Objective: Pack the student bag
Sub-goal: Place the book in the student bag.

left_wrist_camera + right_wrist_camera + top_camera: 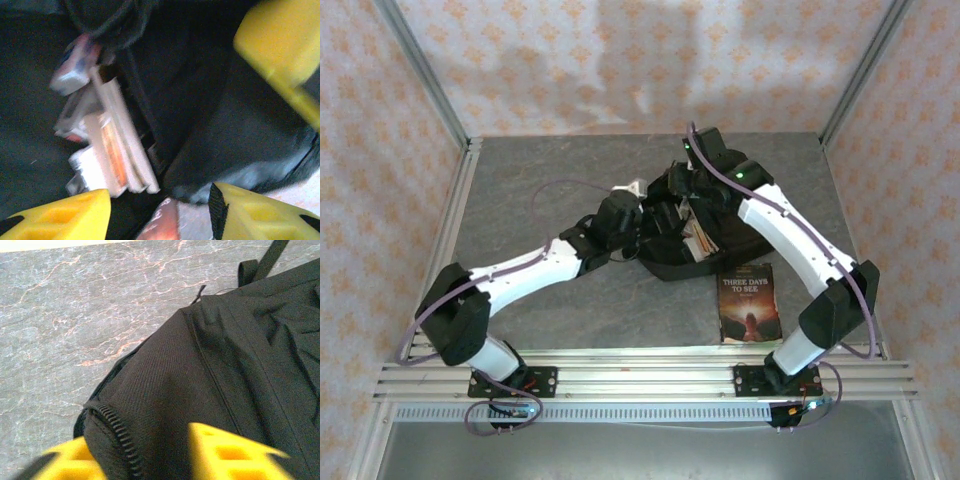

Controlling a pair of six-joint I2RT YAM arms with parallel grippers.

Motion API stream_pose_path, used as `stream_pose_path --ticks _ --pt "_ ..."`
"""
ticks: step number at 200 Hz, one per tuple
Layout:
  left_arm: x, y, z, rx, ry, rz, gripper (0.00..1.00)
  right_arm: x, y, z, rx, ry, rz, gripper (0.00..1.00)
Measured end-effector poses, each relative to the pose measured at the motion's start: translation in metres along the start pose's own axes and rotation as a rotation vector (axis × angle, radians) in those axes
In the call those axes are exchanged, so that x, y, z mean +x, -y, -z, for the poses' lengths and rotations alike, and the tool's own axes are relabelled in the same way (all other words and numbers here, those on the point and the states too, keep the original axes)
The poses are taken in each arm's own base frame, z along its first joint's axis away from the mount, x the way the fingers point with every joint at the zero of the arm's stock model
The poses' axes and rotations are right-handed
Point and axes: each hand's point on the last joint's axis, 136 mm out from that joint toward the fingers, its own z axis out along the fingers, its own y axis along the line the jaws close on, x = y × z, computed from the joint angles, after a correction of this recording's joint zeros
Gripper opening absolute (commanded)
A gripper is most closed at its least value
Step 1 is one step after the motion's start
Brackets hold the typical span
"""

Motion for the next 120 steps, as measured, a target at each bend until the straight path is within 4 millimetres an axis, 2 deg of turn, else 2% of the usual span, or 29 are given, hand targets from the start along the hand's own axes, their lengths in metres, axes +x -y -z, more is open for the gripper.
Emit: stream_pose_path --ticks 6,23,47,68,94,111,120 --pt "0.004 -0.004 0.004 -0.013 -0.009 -0.012 0.55 0.0 -0.001 0.001 -0.005 0.003 -0.002 0.72" --pt "0.017 -0.008 0.014 -0.042 -0.029 -0.058 0.54 0.003 0.0 0.006 -0.017 0.016 -0.002 0.78" --pt "0.042 0.003 0.024 -0.036 -0.076 -0.145 0.53 0.003 0.007 0.036 -0.024 0.08 -0.023 0.81" --pt "0.063 0.004 0.027 -0.039 -0.118 -0.207 0.51 -0.006 0.021 0.079 -0.004 0.195 -0.056 0.75" --pt "0.086 -0.015 0.028 -0.091 -0.17 -0.256 0.51 -0.008 0.053 0.124 0.082 0.33 -0.155 0.64" --pt "0.099 -0.032 0.029 -0.135 -0.202 -0.285 0.51 0.005 0.085 0.136 0.188 0.377 -0.254 0.56" --pt "0.105 -0.04 0.031 -0.156 -0.217 -0.295 0.51 0.02 0.107 0.136 0.265 0.379 -0.31 0.5"
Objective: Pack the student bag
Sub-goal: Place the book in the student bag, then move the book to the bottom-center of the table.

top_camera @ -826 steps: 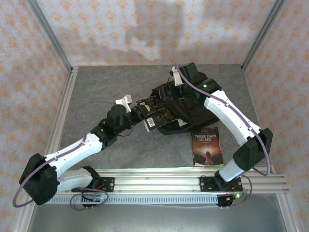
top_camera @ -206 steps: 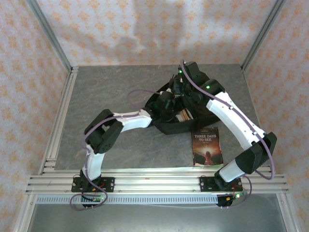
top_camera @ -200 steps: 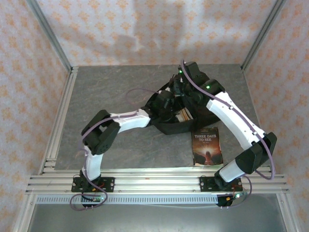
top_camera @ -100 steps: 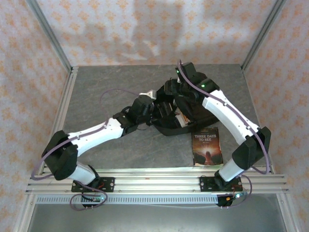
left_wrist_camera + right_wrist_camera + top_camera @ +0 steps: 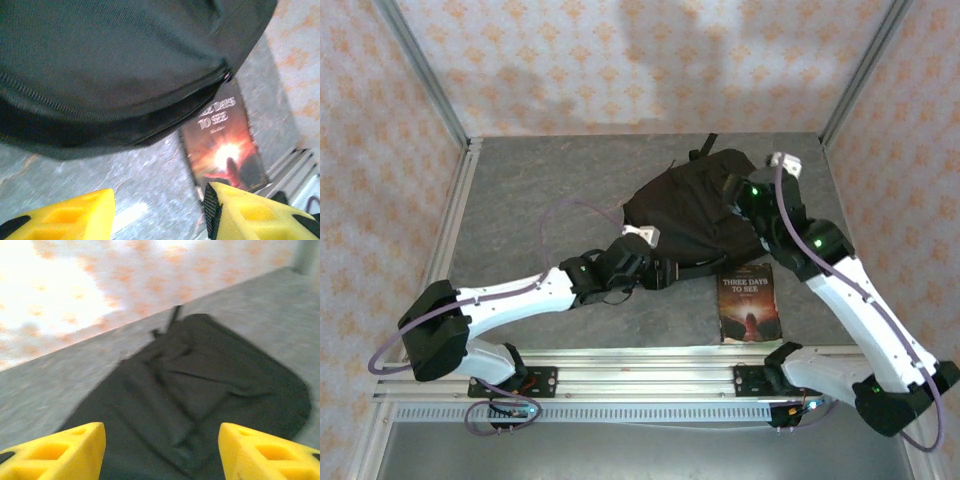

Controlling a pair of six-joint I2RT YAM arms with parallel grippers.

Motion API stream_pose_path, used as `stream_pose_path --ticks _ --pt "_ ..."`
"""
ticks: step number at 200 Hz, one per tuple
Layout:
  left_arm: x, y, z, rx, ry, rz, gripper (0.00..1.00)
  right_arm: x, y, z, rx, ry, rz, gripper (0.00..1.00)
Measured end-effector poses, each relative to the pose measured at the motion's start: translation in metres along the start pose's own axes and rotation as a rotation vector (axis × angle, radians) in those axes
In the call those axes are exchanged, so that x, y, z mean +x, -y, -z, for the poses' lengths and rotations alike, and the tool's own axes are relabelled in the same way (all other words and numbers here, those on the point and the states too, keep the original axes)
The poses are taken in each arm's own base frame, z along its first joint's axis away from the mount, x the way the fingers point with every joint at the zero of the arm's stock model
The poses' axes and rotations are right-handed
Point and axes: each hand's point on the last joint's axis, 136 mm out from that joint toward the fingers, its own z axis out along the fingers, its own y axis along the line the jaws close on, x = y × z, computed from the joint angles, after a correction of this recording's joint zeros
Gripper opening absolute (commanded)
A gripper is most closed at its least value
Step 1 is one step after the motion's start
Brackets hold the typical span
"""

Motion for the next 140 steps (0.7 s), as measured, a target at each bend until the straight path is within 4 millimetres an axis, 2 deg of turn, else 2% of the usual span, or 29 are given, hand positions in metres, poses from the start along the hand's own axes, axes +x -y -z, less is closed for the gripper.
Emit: stream_pose_path --ticks 14,34,54,73,78,93,120,140 --pt "0.008 -0.01 0.002 -0.026 -0.011 -0.01 0.51 0.022 0.041 -0.008 0.133 -0.017 -0.054 0.36" --pt "0.012 -0.018 0.008 -0.046 -0.01 -0.023 0.51 0.071 0.097 -0.027 0.303 -0.094 -0.126 0.34" --pt "0.012 -0.022 0.016 -0.056 0.003 -0.031 0.51 0.136 0.149 -0.043 0.446 -0.225 -0.203 0.49" --pt "0.011 -0.024 0.024 -0.059 0.011 -0.037 0.51 0.186 0.183 -0.05 0.56 -0.364 -0.263 0.69" --pt "0.012 -0.024 0.025 -0.059 0.012 -0.039 0.51 0.194 0.189 -0.051 0.585 -0.392 -0.268 0.78" --pt "0.014 -0.029 0.029 -0.065 0.015 -0.047 0.51 0.21 0.2 -0.055 0.636 -0.451 -0.294 0.86" --pt "0.024 -0.044 0.034 -0.095 0.01 -0.048 0.51 0.225 0.197 -0.068 0.634 -0.519 -0.324 0.86" --pt "0.034 -0.057 0.035 -0.122 -0.005 -0.049 0.52 0.246 0.194 -0.077 0.644 -0.616 -0.324 0.84"
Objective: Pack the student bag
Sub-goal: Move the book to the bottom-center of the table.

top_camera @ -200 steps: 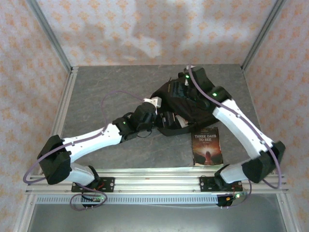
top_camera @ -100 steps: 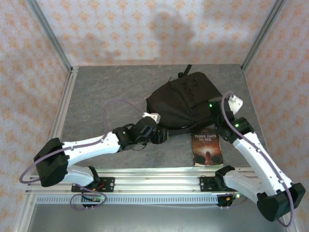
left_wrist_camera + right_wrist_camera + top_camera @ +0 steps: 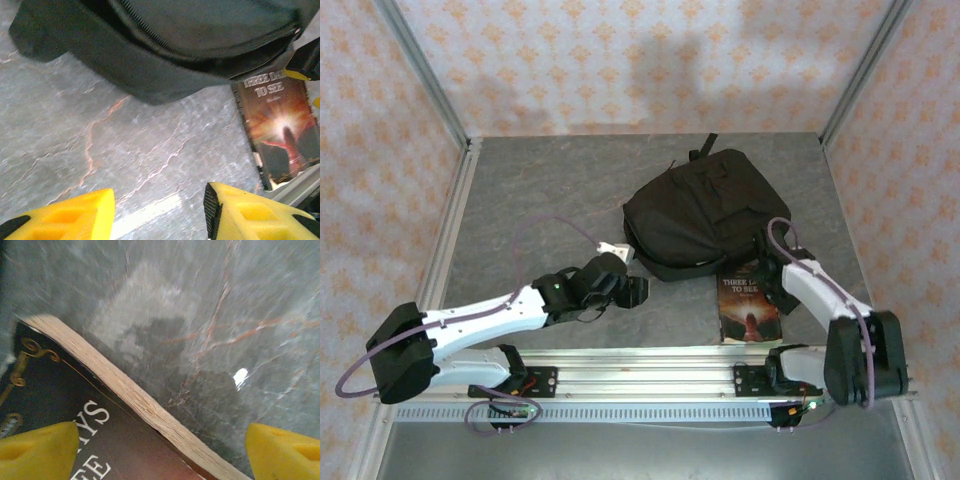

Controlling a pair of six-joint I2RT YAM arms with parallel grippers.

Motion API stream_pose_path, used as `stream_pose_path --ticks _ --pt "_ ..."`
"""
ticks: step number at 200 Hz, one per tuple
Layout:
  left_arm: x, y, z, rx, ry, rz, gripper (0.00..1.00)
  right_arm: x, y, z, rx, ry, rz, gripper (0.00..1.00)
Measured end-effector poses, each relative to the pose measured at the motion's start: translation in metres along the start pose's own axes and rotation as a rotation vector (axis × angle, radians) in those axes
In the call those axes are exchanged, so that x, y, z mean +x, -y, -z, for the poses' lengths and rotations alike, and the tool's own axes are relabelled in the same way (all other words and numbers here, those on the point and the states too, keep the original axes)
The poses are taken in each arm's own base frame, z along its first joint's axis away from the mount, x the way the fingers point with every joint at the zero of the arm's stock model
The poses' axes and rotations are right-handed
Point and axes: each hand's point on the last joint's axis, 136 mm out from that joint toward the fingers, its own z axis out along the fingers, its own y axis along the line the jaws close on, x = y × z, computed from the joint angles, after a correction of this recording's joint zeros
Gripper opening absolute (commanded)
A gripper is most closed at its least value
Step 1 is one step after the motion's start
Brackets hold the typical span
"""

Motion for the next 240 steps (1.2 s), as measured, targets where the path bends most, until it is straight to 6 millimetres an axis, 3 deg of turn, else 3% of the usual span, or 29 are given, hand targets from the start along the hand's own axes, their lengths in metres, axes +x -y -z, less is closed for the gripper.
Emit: stream_pose_path --ticks 16,54,114,151,189,240 --pt "0.006 -0.008 0.0 -0.024 -0.009 0.002 0.52 0.003 -0.011 -0.008 0.004 -0.049 0.021 0.79" --pt "0.012 -0.016 -0.002 -0.046 -0.025 0.005 0.52 0.011 -0.033 -0.006 -0.078 -0.121 0.057 0.7" --pt "0.013 -0.026 -0.008 -0.077 -0.04 0.043 0.52 0.053 -0.074 0.006 -0.215 -0.172 0.12 0.64" --pt "0.014 -0.045 -0.014 -0.117 -0.052 0.125 0.52 0.088 -0.099 0.016 -0.236 -0.174 0.22 0.62" --pt "0.019 -0.077 -0.018 -0.182 -0.066 0.217 0.52 0.12 -0.129 0.027 -0.259 -0.185 0.328 0.51" --pt "0.036 -0.085 -0.041 -0.208 -0.151 0.234 0.5 0.173 -0.17 0.045 -0.4 -0.23 0.494 0.33"
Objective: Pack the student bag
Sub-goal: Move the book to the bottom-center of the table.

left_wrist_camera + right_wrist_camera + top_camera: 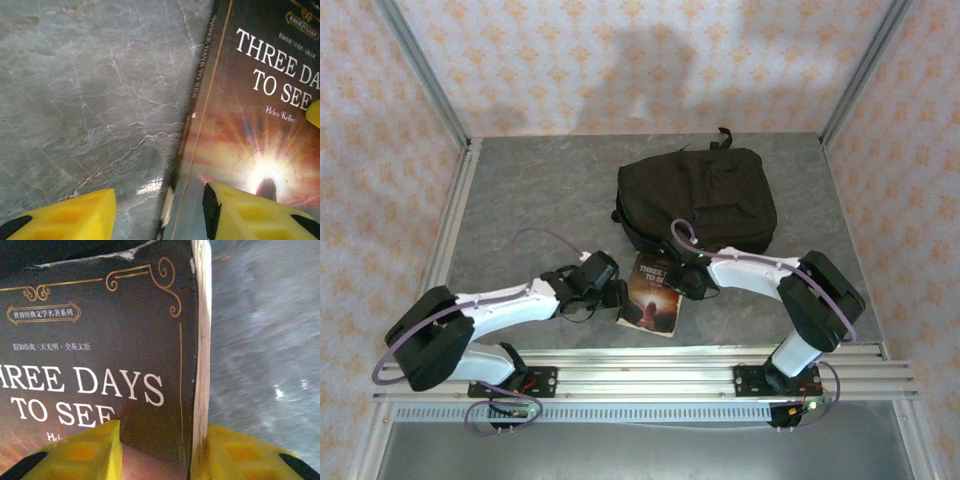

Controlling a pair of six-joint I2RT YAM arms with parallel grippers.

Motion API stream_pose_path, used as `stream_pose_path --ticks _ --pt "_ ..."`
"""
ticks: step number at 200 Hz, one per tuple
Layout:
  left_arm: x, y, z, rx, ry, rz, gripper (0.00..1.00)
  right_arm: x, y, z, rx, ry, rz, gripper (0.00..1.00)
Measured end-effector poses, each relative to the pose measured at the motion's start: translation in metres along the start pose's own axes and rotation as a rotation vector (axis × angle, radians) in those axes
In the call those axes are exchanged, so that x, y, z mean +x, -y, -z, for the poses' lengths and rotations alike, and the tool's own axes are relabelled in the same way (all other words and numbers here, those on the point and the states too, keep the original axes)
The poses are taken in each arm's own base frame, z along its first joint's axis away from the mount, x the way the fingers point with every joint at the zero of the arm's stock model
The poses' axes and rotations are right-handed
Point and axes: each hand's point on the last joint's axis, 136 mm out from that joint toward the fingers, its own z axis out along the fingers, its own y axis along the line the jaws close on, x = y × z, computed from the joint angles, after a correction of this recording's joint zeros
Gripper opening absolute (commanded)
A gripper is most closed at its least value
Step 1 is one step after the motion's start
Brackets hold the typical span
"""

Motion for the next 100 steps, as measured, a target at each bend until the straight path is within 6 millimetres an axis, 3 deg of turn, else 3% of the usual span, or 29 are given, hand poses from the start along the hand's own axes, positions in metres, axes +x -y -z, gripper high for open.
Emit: stream_pose_path --ticks 31,100 --pt "0.004 0.001 -0.013 -0.019 -0.046 -0.02 0.49 0.014 -0.023 -0.004 -0.089 -0.045 0.044 0.28" --pt "0.003 0.001 -0.015 0.034 -0.105 0.047 0.46 0.015 -0.023 -0.005 -0.097 -0.058 0.066 0.25"
